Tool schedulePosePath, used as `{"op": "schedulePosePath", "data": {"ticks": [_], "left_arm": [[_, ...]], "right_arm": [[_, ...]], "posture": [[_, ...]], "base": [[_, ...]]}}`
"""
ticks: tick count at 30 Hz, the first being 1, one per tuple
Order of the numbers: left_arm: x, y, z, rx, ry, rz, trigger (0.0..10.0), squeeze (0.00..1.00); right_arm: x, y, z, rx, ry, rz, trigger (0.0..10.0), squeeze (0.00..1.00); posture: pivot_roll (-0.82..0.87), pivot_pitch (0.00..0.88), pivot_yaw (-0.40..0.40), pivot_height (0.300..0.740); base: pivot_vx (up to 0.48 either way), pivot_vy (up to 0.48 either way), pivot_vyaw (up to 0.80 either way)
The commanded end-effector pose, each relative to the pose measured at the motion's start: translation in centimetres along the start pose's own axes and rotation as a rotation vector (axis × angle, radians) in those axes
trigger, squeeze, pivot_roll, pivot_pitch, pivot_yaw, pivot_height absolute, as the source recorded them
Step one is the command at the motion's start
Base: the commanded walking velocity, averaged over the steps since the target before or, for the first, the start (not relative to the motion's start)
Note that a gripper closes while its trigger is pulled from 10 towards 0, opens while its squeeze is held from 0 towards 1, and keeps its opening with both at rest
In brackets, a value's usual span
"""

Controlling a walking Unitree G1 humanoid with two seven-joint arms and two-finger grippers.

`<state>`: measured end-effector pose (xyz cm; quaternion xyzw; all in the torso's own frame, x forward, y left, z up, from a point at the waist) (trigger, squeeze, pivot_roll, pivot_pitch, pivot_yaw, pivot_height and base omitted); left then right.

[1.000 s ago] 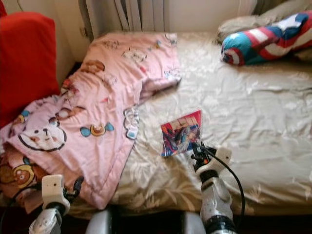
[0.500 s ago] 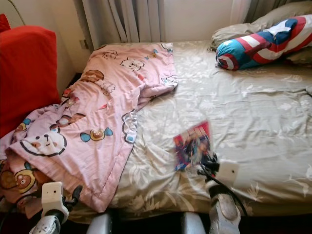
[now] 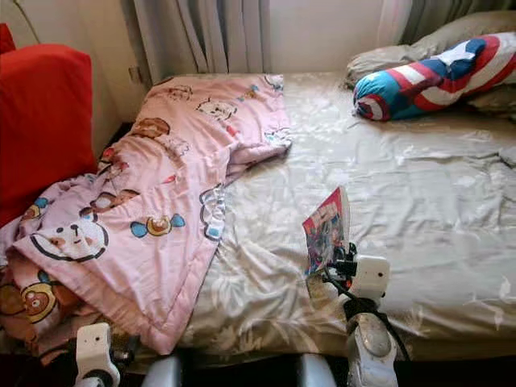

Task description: Clean up the room

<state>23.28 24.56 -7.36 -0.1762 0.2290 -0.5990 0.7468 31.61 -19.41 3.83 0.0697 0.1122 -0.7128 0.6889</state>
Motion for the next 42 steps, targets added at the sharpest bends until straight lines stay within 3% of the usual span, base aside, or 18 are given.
{"op": "schedulePosePath", "data": {"ticks": [1,9,30,42], "left_arm": [[-0.3,-0.2,-0.8,-0.039,-0.004,0.016,10.0,0.0],[-0.1,-0.5,-1.8,-0.08,-0.014,0.016,10.0,0.0],[0.9,-0.9,-3.4,-0.163,0.02,-0.014,10.0,0.0],[0.9,-1.1,-3.8,-0.179,0.023,-0.012,10.0,0.0]], "right_arm": [[-0.6,0.9,1.4,0.046,-0.01,0.023,10.0,0.0],[-0.6,1.2,1.3,0.025,-0.021,0.023,10.0,0.0],[0.2,1.4,0.3,-0.036,-0.012,-0.026,10.0,0.0],[0.6,1.4,0.1,-0.047,-0.019,-0.046,10.0,0.0]], "posture": [[0.0,0.0,-0.02,0.666],[0.0,0.0,-0.03,0.706],[-0.01,0.0,-0.037,0.706],[-0.01,0.0,-0.039,0.706]], "base": [[0.0,0.0,0.0],[0.0,0.0,0.0],[0.0,0.0,-0.09],[0.0,-0.271,-0.26]]}}
Point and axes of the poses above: a point about 5 cm out from each wrist's last joint towards the gripper, its own y axis pointing out of the wrist towards the gripper, its own z axis along the axis of the wrist's last joint, x = y × z, the point moved 4 cm from there along y, pointing out of the wrist towards the gripper, and after that the axes turned 8 degrees about y, right-handed, at the moved point
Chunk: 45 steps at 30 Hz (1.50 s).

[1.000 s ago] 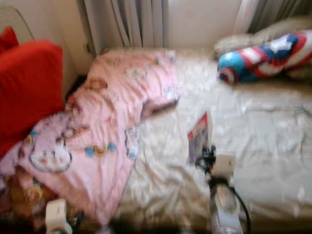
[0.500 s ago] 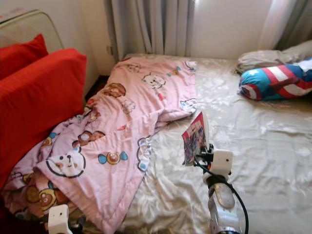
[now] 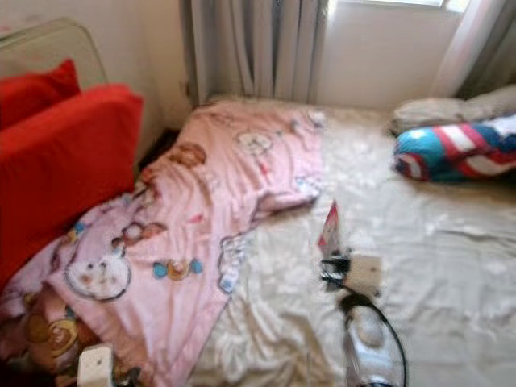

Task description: Clean up the room

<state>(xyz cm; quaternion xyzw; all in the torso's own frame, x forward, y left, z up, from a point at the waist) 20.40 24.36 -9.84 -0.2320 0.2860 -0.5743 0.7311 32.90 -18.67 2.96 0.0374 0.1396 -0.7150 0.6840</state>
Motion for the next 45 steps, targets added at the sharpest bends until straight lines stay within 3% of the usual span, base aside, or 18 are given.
{"op": "schedulePosePath", "data": {"ticks": [1,12,45], "left_arm": [[0.9,0.0,-0.2,-0.011,0.009,-0.024,10.0,0.0],[0.7,-0.1,-0.5,-0.019,0.01,-0.021,10.0,0.0],[0.0,0.3,0.6,0.007,0.06,-0.031,10.0,0.0]], "right_arm": [[1.1,0.1,1.0,0.037,-0.005,-0.026,10.0,0.0],[0.9,0.1,0.7,0.022,0.004,-0.026,10.0,0.0],[0.2,0.4,0.7,0.02,0.022,0.004,10.0,0.0]], "posture": [[-0.01,0.0,-0.039,0.706],[-0.01,0.0,-0.04,0.706],[-0.04,0.0,0.011,0.706]], "base": [[0.0,-0.274,0.0],[0.0,-0.275,-0.33],[0.0,-0.274,0.0]]}}
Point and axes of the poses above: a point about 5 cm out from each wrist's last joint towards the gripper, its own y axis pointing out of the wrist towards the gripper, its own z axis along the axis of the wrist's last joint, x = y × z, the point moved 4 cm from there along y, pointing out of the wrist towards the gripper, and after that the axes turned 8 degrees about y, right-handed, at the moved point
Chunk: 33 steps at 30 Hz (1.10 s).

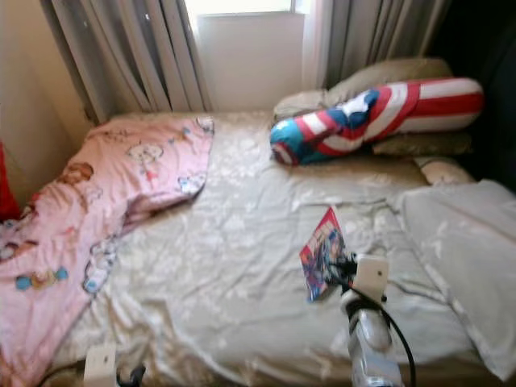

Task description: Clean up the room

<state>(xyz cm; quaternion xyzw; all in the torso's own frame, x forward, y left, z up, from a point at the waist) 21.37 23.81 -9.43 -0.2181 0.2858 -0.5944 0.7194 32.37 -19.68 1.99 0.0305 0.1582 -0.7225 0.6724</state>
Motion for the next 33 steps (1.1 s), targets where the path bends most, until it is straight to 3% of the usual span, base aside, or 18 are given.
{"op": "schedulePosePath", "data": {"ticks": [1,19,24,33], "left_arm": [[-0.7,0.1,0.0,-0.014,0.036,0.0,10.0,0.0],[0.7,0.4,0.8,-0.002,0.038,-0.037,10.0,0.0],[1.5,0.2,0.2,-0.015,0.047,-0.061,10.0,0.0],[2.1,0.0,0.0,-0.003,0.044,-0.079,10.0,0.0]], "right_arm": [[-1.3,0.9,1.6,0.055,0.001,0.042,10.0,0.0],[-1.8,2.4,4.1,0.108,0.009,0.072,10.0,0.0],[0.0,1.9,4.2,0.114,-0.012,0.025,10.0,0.0],[1.4,1.6,5.7,0.157,-0.036,-0.002,10.0,0.0]], "posture": [[-0.05,0.0,0.023,0.706],[-0.1,0.0,0.017,0.706],[-0.12,0.0,0.007,0.706],[-0.13,0.033,-0.004,0.706]], "base": [[0.0,-0.274,0.0],[0.0,-0.029,0.0],[0.0,0.0,0.0],[0.0,-0.202,0.0]]}}
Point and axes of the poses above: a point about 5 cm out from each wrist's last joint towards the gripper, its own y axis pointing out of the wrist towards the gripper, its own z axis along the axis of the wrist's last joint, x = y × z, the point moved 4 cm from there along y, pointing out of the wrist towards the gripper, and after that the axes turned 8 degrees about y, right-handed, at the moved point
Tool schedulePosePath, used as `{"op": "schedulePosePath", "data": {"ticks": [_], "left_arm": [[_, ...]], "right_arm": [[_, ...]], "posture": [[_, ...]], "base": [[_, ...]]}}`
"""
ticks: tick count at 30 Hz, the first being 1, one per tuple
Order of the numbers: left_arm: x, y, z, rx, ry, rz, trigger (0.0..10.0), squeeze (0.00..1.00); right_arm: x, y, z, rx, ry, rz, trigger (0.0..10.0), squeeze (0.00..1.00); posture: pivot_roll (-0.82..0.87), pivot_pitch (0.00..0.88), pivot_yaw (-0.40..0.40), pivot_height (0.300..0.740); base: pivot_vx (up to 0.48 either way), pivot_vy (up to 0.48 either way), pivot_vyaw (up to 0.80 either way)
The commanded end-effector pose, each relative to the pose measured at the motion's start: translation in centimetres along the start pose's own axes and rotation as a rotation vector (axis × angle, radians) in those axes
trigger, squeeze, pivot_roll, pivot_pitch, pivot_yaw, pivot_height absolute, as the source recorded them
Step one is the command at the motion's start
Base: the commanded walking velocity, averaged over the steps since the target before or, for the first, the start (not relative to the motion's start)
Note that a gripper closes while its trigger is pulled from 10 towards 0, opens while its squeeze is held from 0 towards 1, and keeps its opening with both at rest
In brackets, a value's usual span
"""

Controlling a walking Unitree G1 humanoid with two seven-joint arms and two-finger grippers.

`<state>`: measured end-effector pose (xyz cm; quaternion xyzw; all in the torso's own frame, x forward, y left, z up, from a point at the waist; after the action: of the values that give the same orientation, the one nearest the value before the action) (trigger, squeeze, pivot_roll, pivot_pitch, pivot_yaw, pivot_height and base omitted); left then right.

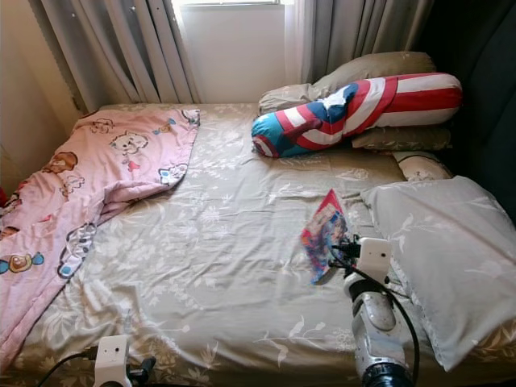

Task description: Clean up the room

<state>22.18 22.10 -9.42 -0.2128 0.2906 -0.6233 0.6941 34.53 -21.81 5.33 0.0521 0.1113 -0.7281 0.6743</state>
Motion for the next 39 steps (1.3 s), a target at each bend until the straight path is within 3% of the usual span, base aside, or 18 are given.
{"op": "schedulePosePath", "data": {"ticks": [1,10,14,22,31,35,39], "left_arm": [[0.4,-0.2,-0.6,-0.01,0.003,-0.013,10.0,0.0],[0.7,-0.8,-2.2,-0.046,-0.017,-0.005,10.0,0.0],[1.5,-1.3,-3.3,-0.067,-0.04,0.003,10.0,0.0],[2.8,-1.8,-4.1,-0.067,-0.041,-0.018,10.0,0.0],[1.1,-1.5,-3.2,-0.034,-0.03,0.016,10.0,0.0],[0.5,-1.5,-2.9,-0.016,-0.032,0.037,10.0,0.0],[0.7,-1.4,-2.0,0.028,-0.001,0.016,10.0,0.0]], "right_arm": [[0.5,0.1,1.6,0.059,-0.004,-0.008,10.0,0.0],[0.5,0.3,1.8,0.057,-0.012,0.002,10.0,0.0],[0.8,0.0,2.0,0.045,-0.024,0.016,10.0,0.0],[0.7,-0.3,2.1,0.043,-0.046,0.048,10.0,0.0],[-1.8,-0.1,1.5,0.038,-0.008,0.085,10.0,0.0],[-2.1,-0.4,0.8,0.022,-0.003,0.097,10.0,0.0],[-2.3,-0.4,0.7,0.047,-0.024,0.068,10.0,0.0]], "posture": [[-0.13,0.033,-0.004,0.706],[-0.11,0.041,-0.046,0.706],[-0.1,0.048,-0.092,0.706],[-0.05,0.046,-0.087,0.706],[-0.07,0.053,-0.101,0.706],[-0.06,0.054,-0.09,0.706],[-0.08,0.057,-0.004,0.706]], "base": [[0.0,0.0,0.0],[0.0,0.0,0.0],[0.0,-0.195,0.0],[0.0,-0.216,0.0],[0.0,0.0,0.0],[0.0,0.0,0.0],[0.0,0.0,0.0]]}}
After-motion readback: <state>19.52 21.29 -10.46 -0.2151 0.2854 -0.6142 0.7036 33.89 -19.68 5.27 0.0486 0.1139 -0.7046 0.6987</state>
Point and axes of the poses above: a point about 5 cm out from each wrist's last joint towards the gripper, its own y axis pointing out of the wrist towards the gripper, its own z axis along the axis of the wrist's last joint, x = y × z, the point moved 4 cm from there along y, pointing out of the wrist towards the gripper, and after that the axes turned 8 degrees about y, right-handed, at the moved point
